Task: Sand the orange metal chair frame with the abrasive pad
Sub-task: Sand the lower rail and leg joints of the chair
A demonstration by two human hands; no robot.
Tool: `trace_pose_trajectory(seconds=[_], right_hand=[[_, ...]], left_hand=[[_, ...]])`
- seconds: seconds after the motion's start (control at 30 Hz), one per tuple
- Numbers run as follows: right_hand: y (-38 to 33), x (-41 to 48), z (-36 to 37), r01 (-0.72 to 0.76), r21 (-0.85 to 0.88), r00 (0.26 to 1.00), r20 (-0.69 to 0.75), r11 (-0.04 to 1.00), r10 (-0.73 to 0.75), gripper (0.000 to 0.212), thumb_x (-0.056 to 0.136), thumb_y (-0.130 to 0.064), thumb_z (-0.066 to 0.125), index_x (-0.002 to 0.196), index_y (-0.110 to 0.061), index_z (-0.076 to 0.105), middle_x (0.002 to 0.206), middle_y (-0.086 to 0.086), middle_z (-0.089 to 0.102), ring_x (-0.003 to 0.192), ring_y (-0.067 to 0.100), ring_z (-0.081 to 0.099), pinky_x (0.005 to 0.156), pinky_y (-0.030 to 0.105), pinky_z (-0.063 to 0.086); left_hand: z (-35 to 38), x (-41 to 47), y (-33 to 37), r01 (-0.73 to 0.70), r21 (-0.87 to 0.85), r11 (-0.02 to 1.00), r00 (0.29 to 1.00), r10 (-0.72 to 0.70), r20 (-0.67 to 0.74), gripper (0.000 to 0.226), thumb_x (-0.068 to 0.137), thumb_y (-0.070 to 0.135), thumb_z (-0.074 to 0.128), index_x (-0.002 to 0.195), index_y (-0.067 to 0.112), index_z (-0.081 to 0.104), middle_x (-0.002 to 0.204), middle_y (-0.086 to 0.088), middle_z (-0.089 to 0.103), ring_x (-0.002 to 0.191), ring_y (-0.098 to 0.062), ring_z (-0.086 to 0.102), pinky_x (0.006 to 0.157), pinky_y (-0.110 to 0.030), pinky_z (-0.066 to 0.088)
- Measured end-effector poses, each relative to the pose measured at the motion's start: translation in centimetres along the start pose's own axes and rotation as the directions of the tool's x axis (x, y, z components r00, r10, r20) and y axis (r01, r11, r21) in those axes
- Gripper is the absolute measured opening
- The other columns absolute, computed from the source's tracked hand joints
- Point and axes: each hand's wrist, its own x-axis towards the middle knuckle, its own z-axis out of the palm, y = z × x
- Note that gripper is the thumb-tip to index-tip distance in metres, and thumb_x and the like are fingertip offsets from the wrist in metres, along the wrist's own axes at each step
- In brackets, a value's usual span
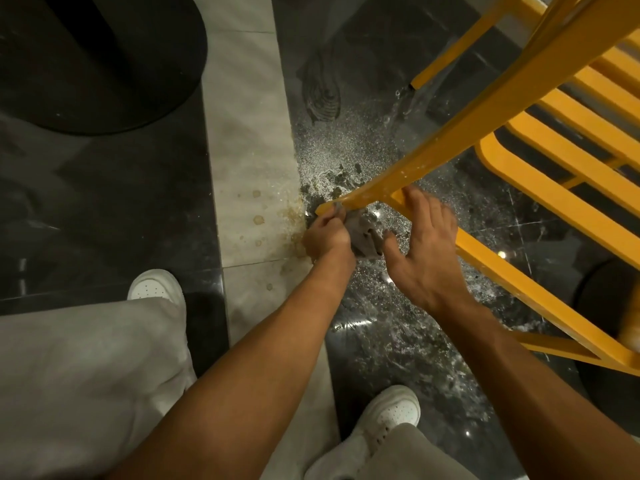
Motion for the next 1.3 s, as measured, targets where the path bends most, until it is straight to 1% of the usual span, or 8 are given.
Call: trace_pose_trajectory(seconds=[0.1, 0.27, 0.5, 0.7, 0.83, 0.97, 1.13, 1.3], right_hand=[[-0.2, 0.1, -0.2, -0.011, 0.028, 1.000, 0.022, 1.000, 0.010, 0.073, 0.091, -0.034, 0.052, 0.157, -0.014, 0.031, 0.149, 0.005, 0.044, 0.136, 0.019, 0.033, 0.121, 0.054, 0.027], [-0.3, 0.1, -0.7, -0.030, 0.044, 0.999, 0.043, 0.999, 0.028, 0.075, 0.088, -0.033, 0.050, 0.158, -0.015, 0.031, 0.152, 0.006, 0.043, 0.139, 0.020, 0.032, 0.122, 0.051, 0.025], [-0.4, 0.3, -1.3, -0.075, 0.101, 0.995, 0.077, 0.992, 0.067, 0.074, 0.087, -0.035, 0.046, 0.158, -0.019, 0.033, 0.150, 0.005, 0.047, 0.136, 0.022, 0.037, 0.118, 0.055, 0.031], [-0.3, 0.3, -2.1, -0.117, 0.127, 0.986, 0.135, 0.985, 0.099, 0.076, 0.086, -0.030, 0.050, 0.159, -0.023, 0.032, 0.155, 0.005, 0.045, 0.141, 0.024, 0.037, 0.118, 0.047, 0.032], [-0.5, 0.4, -2.5, -0.136, 0.134, 0.982, 0.146, 0.982, 0.116, 0.077, 0.085, -0.031, 0.050, 0.159, -0.022, 0.034, 0.157, 0.004, 0.045, 0.142, 0.021, 0.037, 0.118, 0.042, 0.030], [-0.6, 0.3, -2.6, -0.136, 0.138, 0.981, 0.156, 0.981, 0.114, 0.078, 0.084, -0.028, 0.052, 0.160, -0.022, 0.033, 0.158, 0.005, 0.045, 0.143, 0.021, 0.038, 0.115, 0.037, 0.028], [-0.6, 0.5, -2.9, -0.146, 0.149, 0.980, 0.160, 0.978, 0.122, 0.077, 0.084, -0.026, 0.052, 0.159, -0.022, 0.036, 0.157, 0.004, 0.046, 0.141, 0.021, 0.040, 0.115, 0.035, 0.030], [-0.9, 0.5, -3.3, -0.157, 0.156, 0.974, 0.190, 0.975, 0.126, 0.077, 0.084, -0.030, 0.049, 0.160, -0.022, 0.035, 0.160, 0.005, 0.043, 0.143, 0.022, 0.040, 0.117, 0.039, 0.032]], left_hand=[[0.1, -0.1, 0.6, 0.015, 0.027, 1.000, 0.999, -0.014, -0.034, 0.016, 0.093, 0.006, 0.074, 0.089, 0.017, 0.084, 0.088, -0.004, 0.082, 0.091, -0.023, 0.080, 0.090, -0.048, 0.065], [0.0, -2.3, -0.2, -0.039, -0.062, 0.997, 0.995, 0.045, 0.090, 0.022, 0.094, 0.000, 0.072, 0.103, 0.017, 0.081, 0.102, -0.002, 0.083, 0.100, -0.022, 0.079, 0.096, -0.048, 0.063], [-0.2, -4.0, 0.4, -0.085, -0.080, 0.993, 0.991, 0.093, 0.101, 0.024, 0.090, -0.004, 0.076, 0.107, 0.011, 0.081, 0.102, -0.005, 0.082, 0.097, -0.021, 0.080, 0.092, -0.042, 0.065], [-0.5, -4.3, 0.7, -0.111, -0.067, 0.992, 0.989, 0.116, 0.087, 0.022, 0.089, -0.004, 0.077, 0.104, 0.011, 0.082, 0.096, -0.002, 0.082, 0.094, -0.019, 0.080, 0.089, -0.038, 0.066], [-0.2, -5.3, 0.6, -0.162, -0.057, 0.985, 0.983, 0.166, 0.079, 0.023, 0.085, -0.005, 0.081, 0.091, 0.017, 0.082, 0.090, 0.002, 0.081, 0.094, -0.017, 0.079, 0.085, -0.031, 0.065], [-0.2, -5.1, 1.0, -0.144, -0.067, 0.987, 0.987, 0.149, 0.064, 0.030, 0.087, -0.006, 0.078, 0.084, 0.024, 0.080, 0.088, 0.002, 0.081, 0.093, -0.016, 0.079, 0.089, -0.036, 0.065], [-0.2, -6.7, 0.9, -0.217, -0.071, 0.974, 0.970, 0.223, 0.097, 0.029, 0.086, -0.006, 0.080, 0.085, 0.023, 0.080, 0.092, 0.003, 0.081, 0.096, -0.016, 0.079, 0.085, -0.030, 0.065], [-0.3, -6.8, 1.6, -0.172, -0.068, 0.983, 0.982, 0.176, 0.074, 0.024, 0.086, -0.003, 0.082, 0.090, 0.021, 0.082, 0.093, 0.002, 0.081, 0.096, -0.017, 0.078, 0.091, -0.036, 0.065]])
